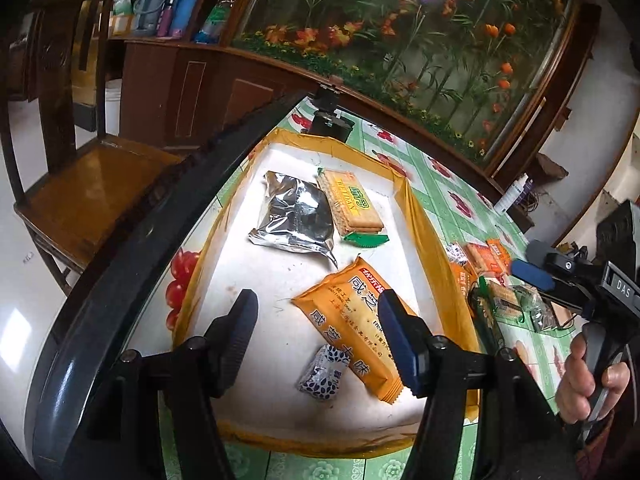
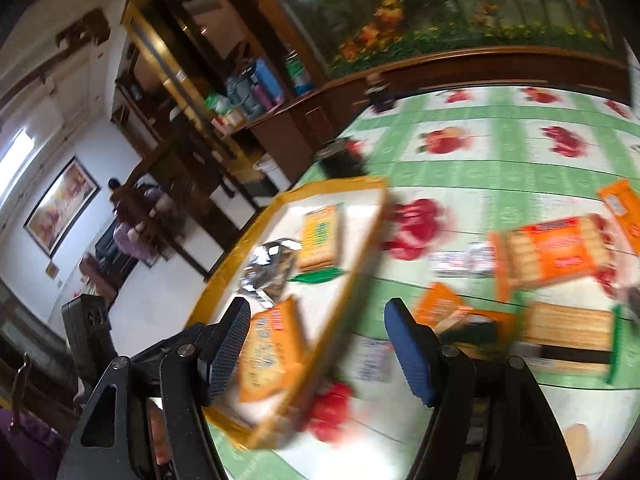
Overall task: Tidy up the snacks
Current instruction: 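Lower both held packs into the white tray and open both grippers, then grasp another WEIDAN cracker pack with the right gripper while the left grasps the dark green biscuit pack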
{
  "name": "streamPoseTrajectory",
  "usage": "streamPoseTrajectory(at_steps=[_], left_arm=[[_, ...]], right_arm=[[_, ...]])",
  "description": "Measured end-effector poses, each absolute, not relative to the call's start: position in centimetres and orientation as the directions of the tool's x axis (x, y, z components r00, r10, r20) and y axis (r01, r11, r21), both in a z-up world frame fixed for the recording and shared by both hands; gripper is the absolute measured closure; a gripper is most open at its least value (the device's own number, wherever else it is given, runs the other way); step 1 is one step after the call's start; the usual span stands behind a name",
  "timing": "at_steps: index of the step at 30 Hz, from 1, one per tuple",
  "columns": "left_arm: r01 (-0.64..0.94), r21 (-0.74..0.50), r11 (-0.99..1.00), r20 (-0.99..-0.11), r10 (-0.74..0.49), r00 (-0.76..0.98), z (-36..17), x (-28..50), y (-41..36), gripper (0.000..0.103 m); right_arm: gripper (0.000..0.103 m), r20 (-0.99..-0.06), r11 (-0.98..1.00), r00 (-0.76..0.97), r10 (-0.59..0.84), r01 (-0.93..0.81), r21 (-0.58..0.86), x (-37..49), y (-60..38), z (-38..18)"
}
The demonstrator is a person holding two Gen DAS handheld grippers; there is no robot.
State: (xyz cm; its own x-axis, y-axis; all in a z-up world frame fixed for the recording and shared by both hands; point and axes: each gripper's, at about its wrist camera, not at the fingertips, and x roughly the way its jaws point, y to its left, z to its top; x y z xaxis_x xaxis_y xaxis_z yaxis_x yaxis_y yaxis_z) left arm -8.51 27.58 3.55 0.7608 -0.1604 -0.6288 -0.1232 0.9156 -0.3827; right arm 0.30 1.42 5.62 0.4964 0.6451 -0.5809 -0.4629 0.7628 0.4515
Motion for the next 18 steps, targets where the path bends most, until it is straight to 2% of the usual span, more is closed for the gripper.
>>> streamPoseTrajectory(at_steps=[4, 9, 14, 17, 18], left_arm=[[-0.109, -0.347, 0.931, -0.638, -0.149, 0.756, 4.1, -8.5, 26.2, 0.041], [-0.04, -0.299, 0.953, -0.604, -0.156, 0.782, 6.9, -9.0, 23.0, 0.041], [0.071, -0.306, 0.949, -0.591, -0.248, 0.768, 9.3, -8.5, 18.6, 0.041], [0.163, -0.325, 0.932, -0.621, -0.34, 0.706, 9.2, -7.5, 14.2, 0.039], [0.179, -0.325, 0.929, -0.632, -0.354, 0.689, 8.9, -7.3, 12.9, 0.036]], right_arm=[[0.029, -0.588, 0.82, 0.572, 0.572, -0.38, 0.428, 0.4, -3.8, 5.1], [0.029, -0.602, 0.84, 0.598, 0.528, -0.268, 0.471, 1.0, -9.2, 3.7], [0.029, -0.616, 0.825, 0.581, 0.533, -0.193, 0.532, 1.7, -11.3, 2.9], [0.029, -0.615, 0.831, 0.599, 0.513, -0.167, 0.53, 1.6, -11.9, 3.0], [0.029, -0.615, 0.833, 0.604, 0.507, -0.161, 0.529, 1.6, -12.1, 3.0]])
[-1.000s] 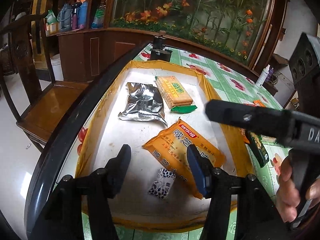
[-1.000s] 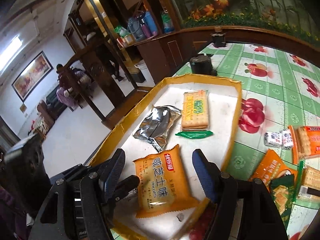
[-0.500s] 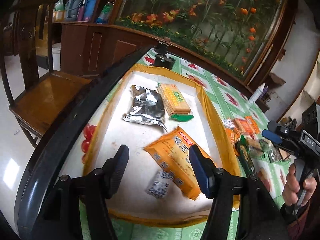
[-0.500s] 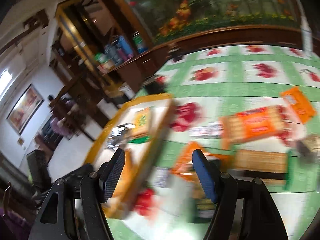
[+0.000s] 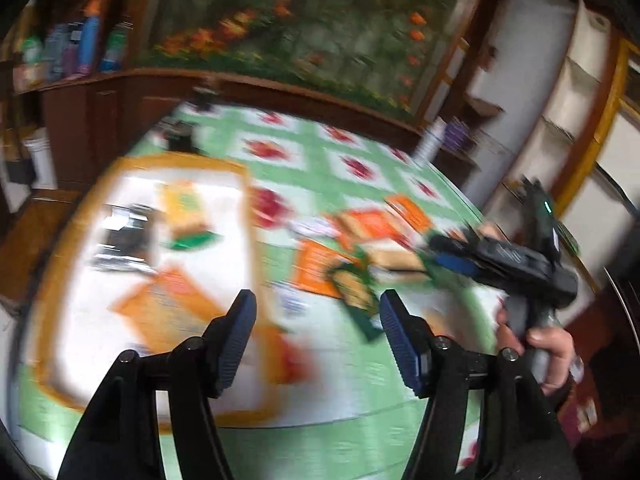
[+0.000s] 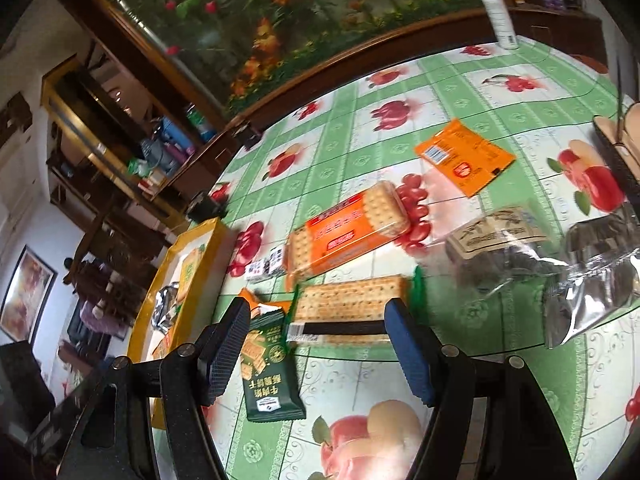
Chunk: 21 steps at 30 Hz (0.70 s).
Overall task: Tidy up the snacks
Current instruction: 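Grasp another WEIDAN cracker pack with the right gripper while the left grasps the dark green biscuit pack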
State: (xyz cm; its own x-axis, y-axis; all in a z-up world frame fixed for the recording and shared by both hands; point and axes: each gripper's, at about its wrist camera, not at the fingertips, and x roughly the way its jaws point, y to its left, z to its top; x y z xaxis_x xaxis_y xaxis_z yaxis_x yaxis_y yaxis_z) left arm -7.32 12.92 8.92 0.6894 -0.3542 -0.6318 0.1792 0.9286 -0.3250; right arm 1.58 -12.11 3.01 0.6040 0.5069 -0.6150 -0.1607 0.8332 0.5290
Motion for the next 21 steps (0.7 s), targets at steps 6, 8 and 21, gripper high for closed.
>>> streamPoseTrajectory(at_steps=[6, 8, 21], left_arm=[[0.208, -0.244, 0.947, -0.752, -0.32, 0.576, 5.3, -4.5, 4.7, 0.027], [0.168, -0.211, 0.963, -0.797, -0.27, 0.541, 4.0, -3.3, 3.4, 0.027], [0.086, -0.004, 0.996, -0.81, -0.053, 0.584, 1.3, 0.5, 0.9, 0.053]], right_arm=[[0.029, -0.61, 0.836, 0.625, 0.486, -0.13, 0.534, 1.5, -13.3, 3.2], [0.029, -0.615, 0.838, 0.623, 0.484, -0.126, 0.532, 1.6, -13.4, 3.1], [0.029, -0.634, 0.846, 0.613, 0.471, -0.112, 0.521, 2.7, -13.7, 2.7]])
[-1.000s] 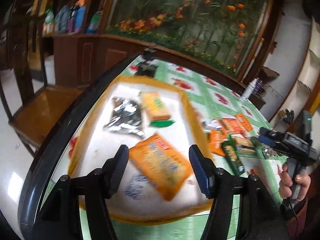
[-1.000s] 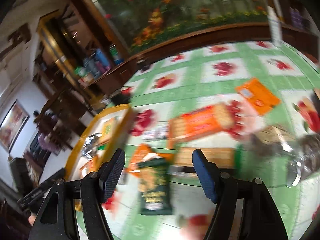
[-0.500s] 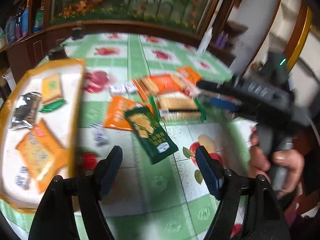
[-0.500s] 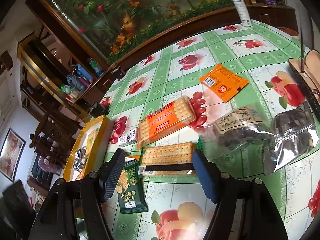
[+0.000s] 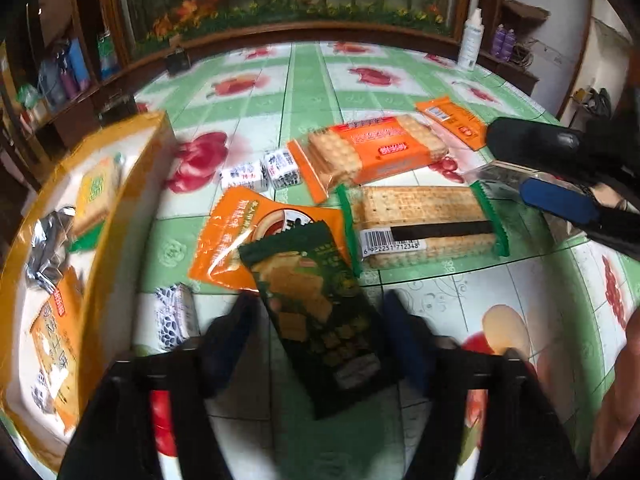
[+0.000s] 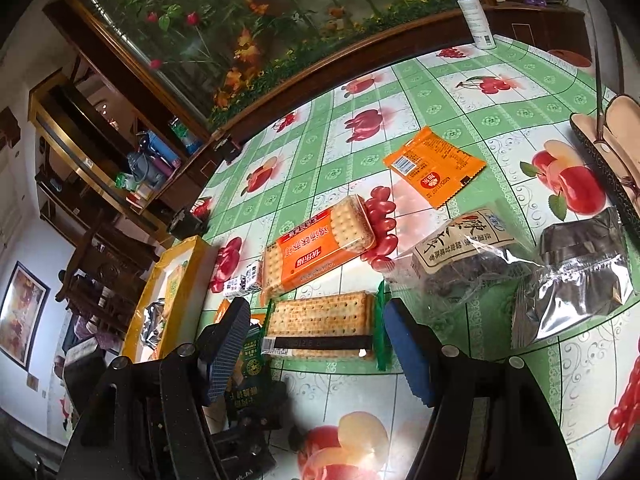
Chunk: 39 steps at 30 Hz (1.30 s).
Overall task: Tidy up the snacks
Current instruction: 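Grasp another WEIDAN cracker pack with the right gripper while the left grasps the dark green biscuit pack, then lift the WEIDAN pack with the right gripper while the left lifts the green biscuit pack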
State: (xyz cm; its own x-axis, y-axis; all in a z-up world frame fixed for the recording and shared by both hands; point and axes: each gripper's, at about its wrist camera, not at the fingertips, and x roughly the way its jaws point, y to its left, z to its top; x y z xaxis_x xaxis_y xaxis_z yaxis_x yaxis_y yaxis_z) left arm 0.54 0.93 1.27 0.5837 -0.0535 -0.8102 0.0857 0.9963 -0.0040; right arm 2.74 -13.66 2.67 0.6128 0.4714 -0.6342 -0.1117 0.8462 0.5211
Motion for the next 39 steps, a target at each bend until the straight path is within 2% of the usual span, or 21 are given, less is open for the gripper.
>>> streamPoseTrajectory(at_steps=[1, 2, 8, 13, 16, 21, 26, 30, 33, 39], left_arm=[[0.09, -0.01, 0.996, -0.812, -0.061, 0.581, 1.4, 0.5, 1.3, 0.059], [0.096, -0.018, 0.995, -0.812, -0.07, 0.579, 1.4, 0.3, 1.6, 0.06], [0.113, -0.075, 0.991, -0.805, -0.127, 0.58, 1.6, -0.6, 2.9, 0.06], [0.118, -0.099, 0.988, -0.801, -0.149, 0.58, 1.7, -0.8, 3.3, 0.06], [0.122, -0.093, 0.988, -0.799, -0.147, 0.583, 1.6, -0.9, 3.2, 0.06], [0.123, -0.094, 0.988, -0.796, -0.148, 0.587, 1.7, -1.0, 3.3, 0.06], [0.12, -0.095, 0.988, -0.791, -0.148, 0.593, 1.6, -1.0, 3.3, 0.06], [0.118, -0.096, 0.988, -0.792, -0.147, 0.592, 1.7, -1.1, 3.4, 0.06], [0.117, -0.094, 0.989, -0.791, -0.145, 0.594, 1.6, -1.2, 3.4, 0.06], [0.124, -0.087, 0.988, -0.79, -0.144, 0.596, 1.6, -1.1, 3.3, 0.06]], right_arm=[[0.029, -0.643, 0.854, 0.609, 0.464, -0.115, 0.507, 3.2, -13.4, 2.6], [0.029, -0.658, 0.869, 0.603, 0.452, -0.129, 0.478, 3.8, -12.9, 2.6], [0.029, -0.751, 0.912, 0.519, 0.409, -0.214, 0.35, 7.7, -10.4, 0.6], [0.027, -0.826, 0.913, 0.41, 0.386, -0.298, 0.279, 5.1, -9.4, 0.1], [0.027, -0.819, 0.9, 0.401, 0.411, -0.322, 0.293, 3.9, -10.0, 0.6], [0.023, -0.731, 0.882, 0.496, 0.468, -0.313, 0.352, 5.4, -11.2, 2.1], [0.023, -0.713, 0.84, 0.452, 0.537, -0.367, 0.399, 7.6, -9.1, 1.0], [0.023, -0.797, 0.856, 0.368, 0.48, -0.395, 0.333, 6.8, -7.8, -0.1], [0.023, -0.818, 0.863, 0.354, 0.454, -0.405, 0.303, 4.8, -8.5, 0.3], [0.023, -0.847, 0.871, 0.43, 0.312, -0.485, 0.075, 2.4, -6.9, -0.4]])
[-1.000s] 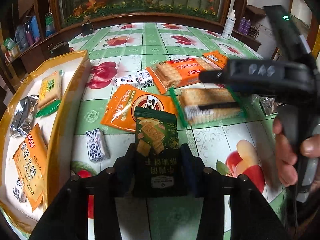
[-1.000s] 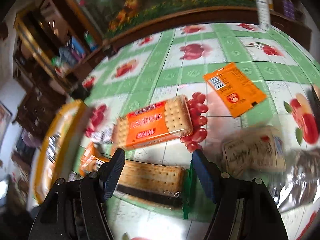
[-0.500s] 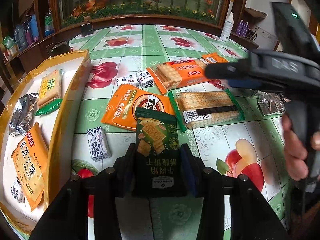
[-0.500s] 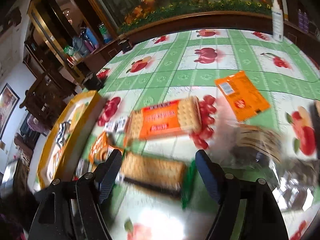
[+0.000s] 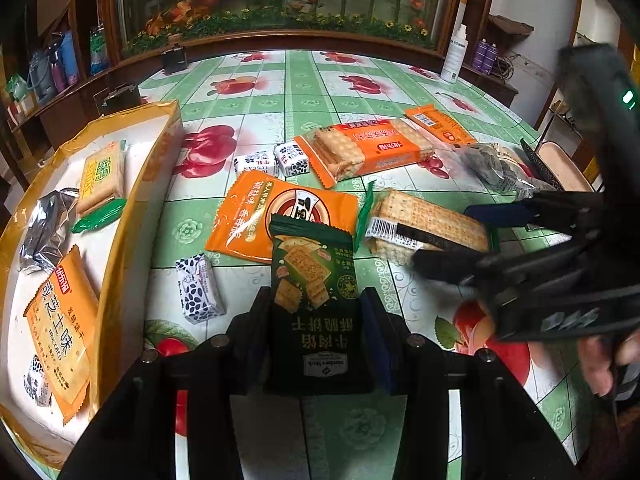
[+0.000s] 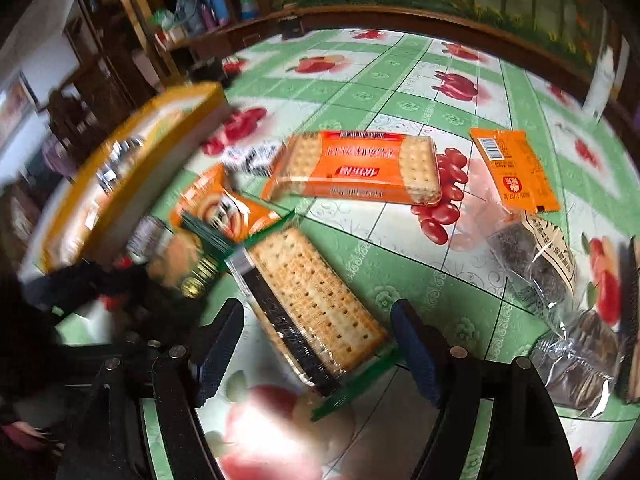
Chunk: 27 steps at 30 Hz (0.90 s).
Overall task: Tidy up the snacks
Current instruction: 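Lift the WEIDAN pack with the right gripper while the left lifts the green biscuit pack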
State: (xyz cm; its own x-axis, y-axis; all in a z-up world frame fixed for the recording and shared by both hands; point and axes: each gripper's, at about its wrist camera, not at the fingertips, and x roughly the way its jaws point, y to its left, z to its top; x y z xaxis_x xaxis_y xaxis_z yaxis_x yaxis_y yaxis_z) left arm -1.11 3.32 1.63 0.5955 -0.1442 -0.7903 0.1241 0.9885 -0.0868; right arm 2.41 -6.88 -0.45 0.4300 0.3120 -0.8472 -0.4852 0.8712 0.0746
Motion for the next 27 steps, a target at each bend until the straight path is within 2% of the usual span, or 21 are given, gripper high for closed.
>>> streamPoseTrajectory(at_steps=[2, 4, 7, 11, 13, 15, 18, 20, 21, 22, 23, 26, 27], left_arm=[[0.127, -0.089, 0.988, -0.788, -0.148, 0.598, 1.6, -1.1, 3.4, 0.06], [0.132, -0.094, 0.987, -0.785, -0.155, 0.6, 1.6, -1.2, 3.5, 0.063], [0.139, -0.131, 0.982, -0.782, -0.189, 0.594, 1.7, -1.3, 3.9, 0.065], [0.137, -0.154, 0.978, -0.777, -0.206, 0.595, 2.0, -1.4, 4.2, 0.068], [0.138, -0.164, 0.977, -0.772, -0.214, 0.598, 2.2, -1.5, 4.2, 0.076], [0.146, -0.154, 0.977, -0.775, -0.211, 0.596, 2.3, -1.5, 3.9, 0.076], [0.127, -0.089, 0.988, -0.791, -0.148, 0.593, 2.3, -1.5, 3.4, 0.073], [0.146, -0.105, 0.984, -0.797, -0.171, 0.58, 2.2, -1.4, 3.3, 0.065], [0.148, -0.104, 0.983, -0.805, -0.171, 0.568, 2.0, -1.4, 3.1, 0.05], [0.143, -0.087, 0.986, -0.812, -0.153, 0.563, 1.8, -1.4, 2.8, 0.03], [0.142, -0.072, 0.987, -0.816, -0.14, 0.561, 1.6, -1.4, 2.6, 0.024], [0.167, 0.004, 0.986, -0.814, -0.094, 0.574, 1.1, -1.5, 1.3, 0.023], [0.182, 0.002, 0.983, -0.807, -0.106, 0.581, 1.2, -1.5, 1.0, 0.034]], right_arm=[[0.038, -0.843, 0.863, 0.453, 0.29, -0.505, 0.025, 1.9, -6.4, -0.5], [0.051, -0.838, 0.854, 0.451, 0.308, -0.519, 0.035, 1.4, -6.4, -0.3], [0.051, -0.822, 0.874, 0.479, 0.306, -0.484, 0.044, 1.6, -6.4, 0.1], [0.051, -0.775, 0.888, 0.507, 0.378, -0.435, 0.148, 2.0, -7.8, 1.6], [0.051, -0.756, 0.891, 0.521, 0.396, -0.417, 0.18, 2.4, -7.8, 2.0], [0.051, -0.742, 0.894, 0.53, 0.41, -0.394, 0.212, 2.6, -8.1, 2.2], [0.051, -0.737, 0.897, 0.538, 0.409, -0.384, 0.218, 2.7, -8.2, 2.4], [0.051, -0.735, 0.895, 0.535, 0.417, -0.383, 0.228, 2.8, -8.2, 2.5], [0.051, -0.734, 0.895, 0.535, 0.418, -0.381, 0.232, 2.9, -8.3, 2.5], [0.051, -0.735, 0.896, 0.535, 0.416, -0.377, 0.233, 2.9, -8.3, 2.4], [0.051, -0.737, 0.897, 0.534, 0.415, -0.377, 0.232, 2.8, -8.3, 2.4], [0.051, -0.737, 0.899, 0.538, 0.409, -0.374, 0.226, 2.8, -8.3, 2.4], [0.051, -0.736, 0.899, 0.54, 0.409, -0.376, 0.225, 2.7, -8.3, 2.4]])
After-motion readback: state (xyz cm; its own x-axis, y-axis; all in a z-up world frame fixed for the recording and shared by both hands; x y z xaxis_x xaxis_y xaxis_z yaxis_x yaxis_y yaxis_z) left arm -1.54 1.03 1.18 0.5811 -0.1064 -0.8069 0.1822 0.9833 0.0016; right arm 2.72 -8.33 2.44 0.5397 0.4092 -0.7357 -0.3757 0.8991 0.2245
